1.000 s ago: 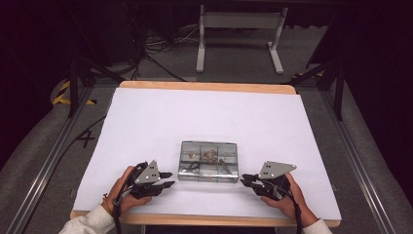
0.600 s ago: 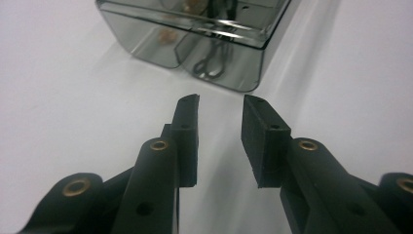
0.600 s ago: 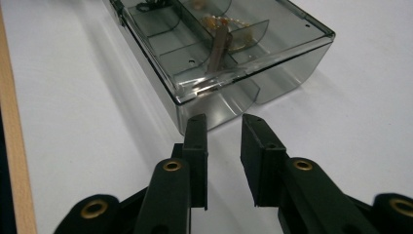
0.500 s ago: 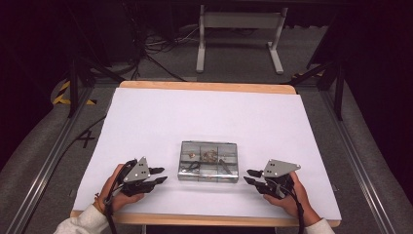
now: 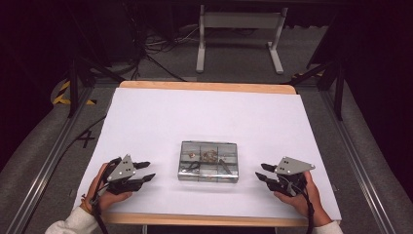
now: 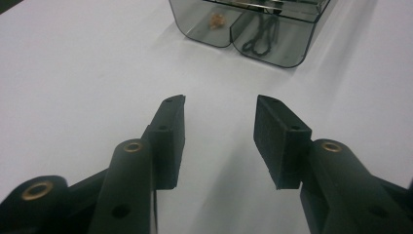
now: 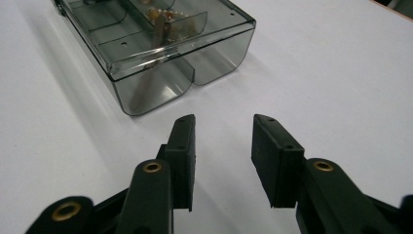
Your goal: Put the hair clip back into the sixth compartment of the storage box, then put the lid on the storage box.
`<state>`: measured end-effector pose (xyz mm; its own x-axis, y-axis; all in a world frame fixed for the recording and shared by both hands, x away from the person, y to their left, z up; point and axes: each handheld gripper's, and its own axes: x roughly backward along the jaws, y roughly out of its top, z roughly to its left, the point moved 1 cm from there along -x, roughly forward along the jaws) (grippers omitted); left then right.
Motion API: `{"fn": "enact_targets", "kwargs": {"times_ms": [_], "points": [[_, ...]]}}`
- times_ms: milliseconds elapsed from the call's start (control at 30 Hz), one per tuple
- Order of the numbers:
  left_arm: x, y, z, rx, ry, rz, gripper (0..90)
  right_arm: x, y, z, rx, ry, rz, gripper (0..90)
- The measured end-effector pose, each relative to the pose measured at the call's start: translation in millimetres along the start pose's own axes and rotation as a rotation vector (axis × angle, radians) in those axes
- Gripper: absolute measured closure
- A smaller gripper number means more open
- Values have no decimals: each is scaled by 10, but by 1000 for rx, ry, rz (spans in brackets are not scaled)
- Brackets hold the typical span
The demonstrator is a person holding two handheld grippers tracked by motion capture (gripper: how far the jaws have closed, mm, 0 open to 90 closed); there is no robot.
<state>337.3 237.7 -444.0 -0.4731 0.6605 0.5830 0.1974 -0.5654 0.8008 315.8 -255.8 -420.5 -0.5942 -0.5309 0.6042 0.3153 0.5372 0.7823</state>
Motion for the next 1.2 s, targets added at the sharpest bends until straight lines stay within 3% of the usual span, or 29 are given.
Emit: {"fn": "enact_targets", "kwargs": {"times_ms": [433, 567, 833, 1200], "points": [[149, -198, 126, 35, 76, 4, 413, 62, -103, -107, -28, -53, 13, 540], [142, -222, 147, 52, 80, 11, 376, 87, -142, -133, -41, -65, 11, 520], [190, -281, 140, 45, 95, 11, 300, 179, -251, -196, -75, -100, 6, 453], [302, -426, 197, 98, 117, -15, 239, 282, -456, -304, -84, -202, 29, 355]]}}
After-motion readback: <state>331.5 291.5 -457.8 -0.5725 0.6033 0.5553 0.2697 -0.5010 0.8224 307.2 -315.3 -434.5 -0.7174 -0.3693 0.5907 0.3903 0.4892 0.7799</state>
